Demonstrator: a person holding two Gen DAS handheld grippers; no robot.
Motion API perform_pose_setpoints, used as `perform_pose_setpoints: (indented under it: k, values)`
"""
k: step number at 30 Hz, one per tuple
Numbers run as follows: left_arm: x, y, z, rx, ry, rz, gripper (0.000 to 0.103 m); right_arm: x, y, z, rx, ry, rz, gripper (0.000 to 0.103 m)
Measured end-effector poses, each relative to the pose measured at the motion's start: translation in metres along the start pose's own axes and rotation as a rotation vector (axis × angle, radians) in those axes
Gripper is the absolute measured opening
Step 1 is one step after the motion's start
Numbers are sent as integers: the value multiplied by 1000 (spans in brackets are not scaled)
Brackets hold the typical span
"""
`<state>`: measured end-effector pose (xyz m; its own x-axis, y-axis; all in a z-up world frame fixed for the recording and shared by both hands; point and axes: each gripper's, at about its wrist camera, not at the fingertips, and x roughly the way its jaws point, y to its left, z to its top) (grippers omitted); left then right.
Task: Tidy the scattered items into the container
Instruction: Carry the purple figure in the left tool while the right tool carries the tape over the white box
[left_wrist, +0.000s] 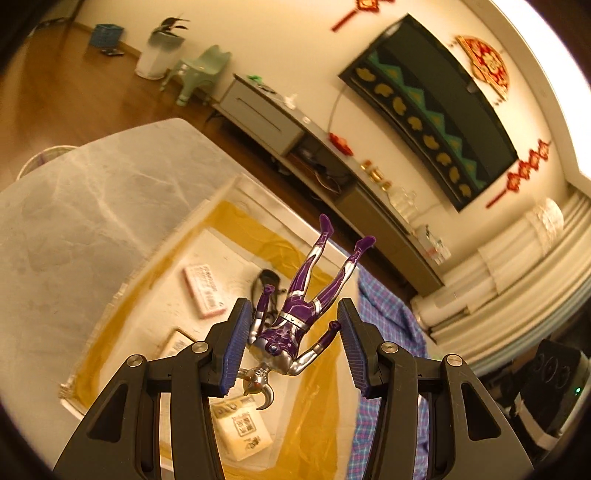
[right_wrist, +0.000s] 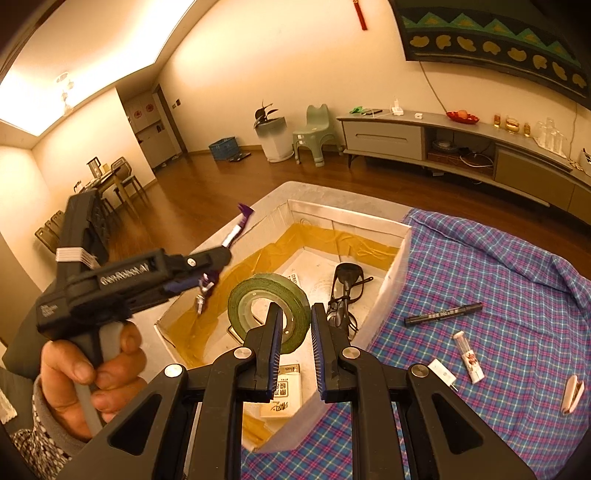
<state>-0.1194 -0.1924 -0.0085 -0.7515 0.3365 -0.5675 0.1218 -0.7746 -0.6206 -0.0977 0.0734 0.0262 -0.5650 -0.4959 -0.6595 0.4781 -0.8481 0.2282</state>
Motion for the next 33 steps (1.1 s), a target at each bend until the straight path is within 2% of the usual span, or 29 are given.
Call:
perform_pose_setpoints:
  k: [4, 9, 16, 22, 33]
  values:
    - [2, 3, 1, -5, -6, 21, 50, 18, 0, 6, -26, 27, -8, 17]
    - [13, 3, -1, -22, 25, 20, 50, 38, -5, 16, -40, 53, -25, 17]
    - [32, 21, -7, -183, 107, -30, 50, 66, -14, 38, -68, 87, -67, 17]
    - [41, 26, -13, -247, 126, 0, 50, 93, -13, 60, -109, 141, -95, 17]
    - [62, 22, -19, -231, 146, 114, 51, 144, -2, 90, -146, 234, -152, 17]
